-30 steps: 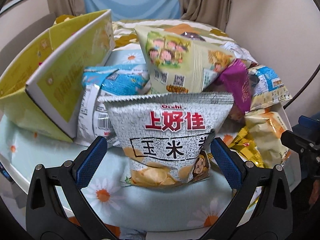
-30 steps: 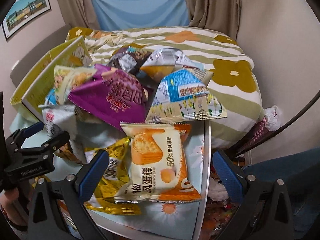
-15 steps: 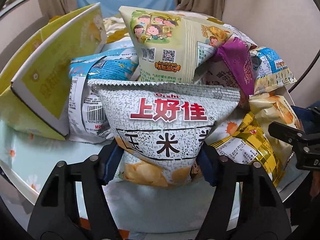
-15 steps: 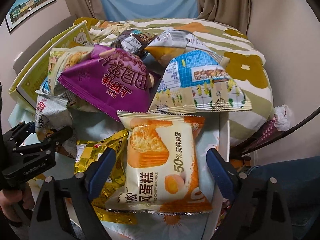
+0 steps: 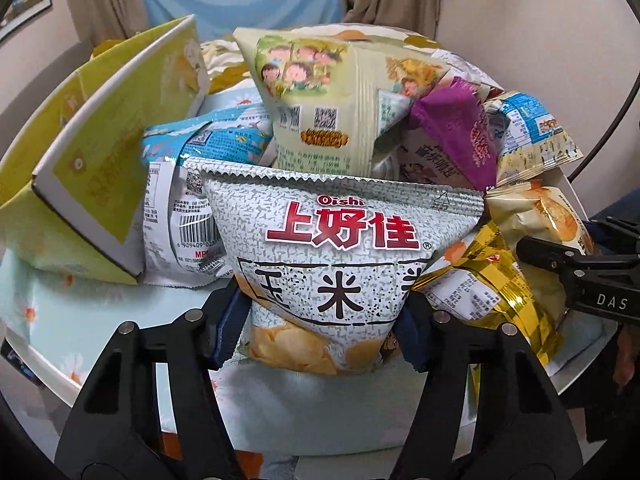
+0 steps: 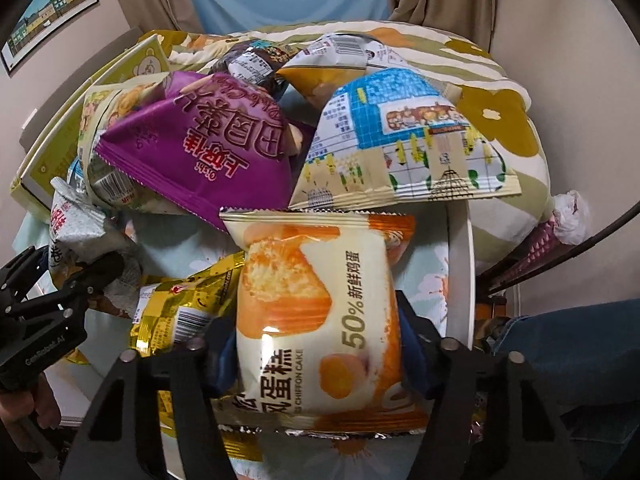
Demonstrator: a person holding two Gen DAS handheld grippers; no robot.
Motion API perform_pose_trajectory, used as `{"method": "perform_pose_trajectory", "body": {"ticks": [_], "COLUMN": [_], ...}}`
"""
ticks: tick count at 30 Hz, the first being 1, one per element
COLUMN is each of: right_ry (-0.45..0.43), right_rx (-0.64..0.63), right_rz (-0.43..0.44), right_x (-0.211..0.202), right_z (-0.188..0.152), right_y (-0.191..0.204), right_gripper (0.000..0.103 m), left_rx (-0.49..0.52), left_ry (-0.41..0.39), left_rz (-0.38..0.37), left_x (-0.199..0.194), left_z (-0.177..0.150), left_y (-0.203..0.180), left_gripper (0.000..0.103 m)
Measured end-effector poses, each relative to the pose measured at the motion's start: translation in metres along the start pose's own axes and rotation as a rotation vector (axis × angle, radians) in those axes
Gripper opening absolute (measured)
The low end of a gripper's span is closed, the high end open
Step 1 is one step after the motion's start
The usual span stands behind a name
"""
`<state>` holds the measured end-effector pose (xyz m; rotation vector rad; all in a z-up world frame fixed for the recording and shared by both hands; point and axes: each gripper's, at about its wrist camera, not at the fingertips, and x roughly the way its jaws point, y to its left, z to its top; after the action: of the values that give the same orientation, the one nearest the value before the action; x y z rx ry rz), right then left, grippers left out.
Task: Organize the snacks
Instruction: 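Carry both bags over the box and open both tools to drop them inside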
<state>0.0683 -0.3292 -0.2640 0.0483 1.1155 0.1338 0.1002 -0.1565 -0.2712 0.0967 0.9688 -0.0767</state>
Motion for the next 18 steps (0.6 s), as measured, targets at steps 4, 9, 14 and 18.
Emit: {"method": "perform_pose_trajectory", "body": {"ticks": [4, 9, 14, 18], "right_ry": [-0.002, -0.015, -0.047, -0.080], "right_rx": [0.006, 0.009, 0.020, 0.011], "right_rz": [0.005, 0.005, 0.002, -0.002], "right_x": [-0.007, -0.020, -0.039, -0.059], "right_z": [-0.003, -0.007, -0.006, 0.000], "right_y": [-0.002, 0.001, 0.001, 0.006], "right_gripper": [0.059, 0.059, 0.058, 0.058], "left_rx": [0.002, 0.015, 0.023, 0.028], "left_ry": [-0.009, -0.026, -0.062, -0.105], "left_rz": [-0.007, -0.011, -0.011, -0.008], "left_x": [-0.010, -0.027, -0.050, -0.072], "left_z": [0.001, 0.002, 0.007, 0.016], "left_y": [0.001, 0.002, 0.005, 0.010], "left_gripper": [0.062, 0.062, 0.061, 0.061]}}
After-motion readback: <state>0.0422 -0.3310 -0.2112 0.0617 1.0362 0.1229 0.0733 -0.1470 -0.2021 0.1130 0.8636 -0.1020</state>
